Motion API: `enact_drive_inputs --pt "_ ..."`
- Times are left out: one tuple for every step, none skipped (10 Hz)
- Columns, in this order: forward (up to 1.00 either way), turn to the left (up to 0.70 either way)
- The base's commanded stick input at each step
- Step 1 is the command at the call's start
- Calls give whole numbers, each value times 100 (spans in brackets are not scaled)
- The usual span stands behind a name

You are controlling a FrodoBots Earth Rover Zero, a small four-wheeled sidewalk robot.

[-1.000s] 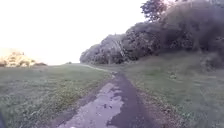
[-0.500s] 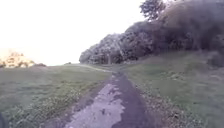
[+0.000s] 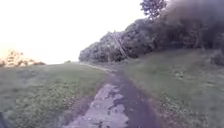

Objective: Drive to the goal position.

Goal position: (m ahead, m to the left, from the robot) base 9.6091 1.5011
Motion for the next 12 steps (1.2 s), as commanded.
enact_drive_inputs --pt "70 0" --pt "70 0" --pt "70 0" --pt "70 0" --pt "70 0" --pt "70 0" --pt "70 0" --pt "70 0" --pt "70 0" --pt "70 0" --pt "70 0" --pt "70 0"
